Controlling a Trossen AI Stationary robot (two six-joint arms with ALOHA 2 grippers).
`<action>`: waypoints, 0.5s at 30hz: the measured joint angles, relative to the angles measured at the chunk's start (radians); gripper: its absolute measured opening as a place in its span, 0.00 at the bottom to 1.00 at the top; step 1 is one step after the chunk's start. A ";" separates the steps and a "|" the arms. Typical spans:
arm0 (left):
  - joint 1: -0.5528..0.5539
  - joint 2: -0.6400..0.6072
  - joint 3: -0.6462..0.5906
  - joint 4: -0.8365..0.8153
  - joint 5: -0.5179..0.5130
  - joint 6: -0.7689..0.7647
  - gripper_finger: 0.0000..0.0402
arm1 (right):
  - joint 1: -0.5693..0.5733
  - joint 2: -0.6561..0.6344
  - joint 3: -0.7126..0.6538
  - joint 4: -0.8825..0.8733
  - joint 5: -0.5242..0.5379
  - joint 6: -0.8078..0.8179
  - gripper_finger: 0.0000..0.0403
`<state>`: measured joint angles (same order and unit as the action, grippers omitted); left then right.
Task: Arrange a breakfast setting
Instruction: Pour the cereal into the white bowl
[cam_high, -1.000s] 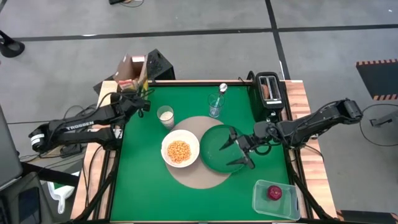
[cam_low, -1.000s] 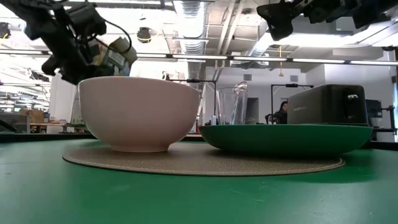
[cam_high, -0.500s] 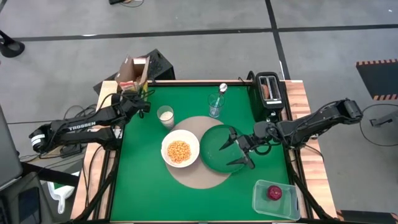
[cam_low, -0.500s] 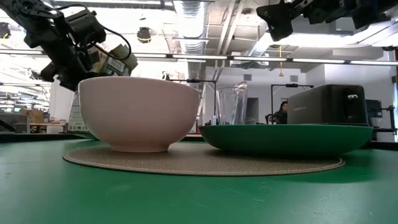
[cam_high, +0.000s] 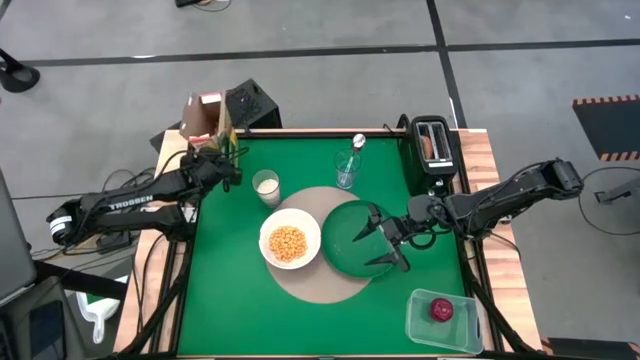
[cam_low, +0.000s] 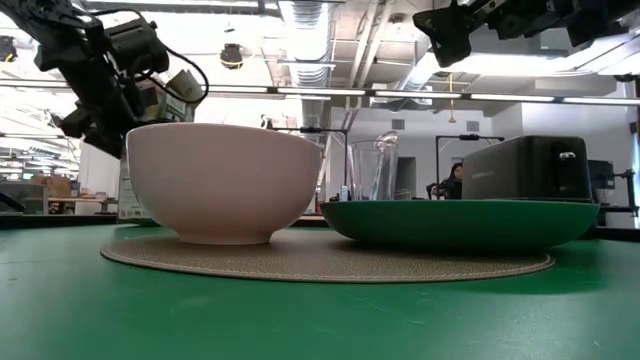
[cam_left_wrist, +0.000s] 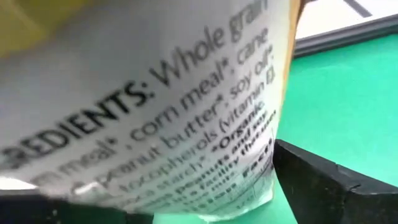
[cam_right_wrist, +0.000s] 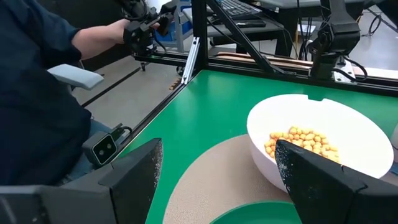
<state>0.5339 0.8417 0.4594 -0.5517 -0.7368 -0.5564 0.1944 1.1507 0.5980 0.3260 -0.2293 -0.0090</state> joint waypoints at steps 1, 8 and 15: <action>0.000 0.000 0.009 -0.022 0.001 -0.002 0.70 | 0.000 0.000 0.000 0.000 0.000 0.000 0.84; -0.020 0.000 0.060 -0.077 0.055 -0.010 0.71 | 0.000 0.000 0.000 -0.001 0.000 0.000 0.84; -0.092 0.000 0.122 -0.194 0.048 -0.063 0.71 | 0.000 0.000 0.000 -0.003 0.000 0.000 0.84</action>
<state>0.4422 0.8415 0.5817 -0.7454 -0.6886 -0.6197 0.1940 1.1507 0.5983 0.3229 -0.2295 -0.0090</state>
